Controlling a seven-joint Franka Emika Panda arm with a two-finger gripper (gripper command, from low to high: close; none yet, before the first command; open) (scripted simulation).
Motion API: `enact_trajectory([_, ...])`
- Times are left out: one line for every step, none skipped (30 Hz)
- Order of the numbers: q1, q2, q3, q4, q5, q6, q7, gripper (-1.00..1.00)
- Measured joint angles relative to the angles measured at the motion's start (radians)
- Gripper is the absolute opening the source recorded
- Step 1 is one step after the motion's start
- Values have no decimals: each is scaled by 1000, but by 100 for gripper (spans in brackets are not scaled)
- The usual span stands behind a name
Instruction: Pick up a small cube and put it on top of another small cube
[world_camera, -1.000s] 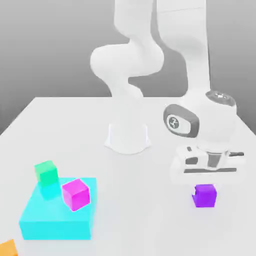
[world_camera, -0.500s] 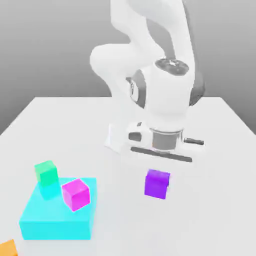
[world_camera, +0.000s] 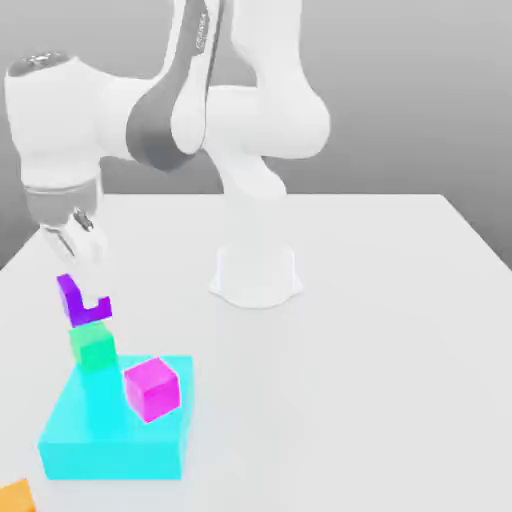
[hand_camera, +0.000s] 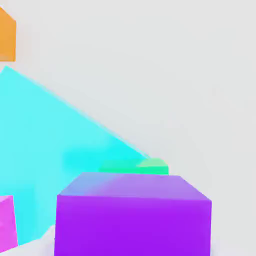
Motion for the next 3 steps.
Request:
enact_trajectory([0, 0, 0, 0, 0, 0, 0, 100])
enact_trajectory([0, 0, 0, 0, 0, 0, 0, 100])
enact_trajectory([0, 0, 0, 0, 0, 0, 0, 100])
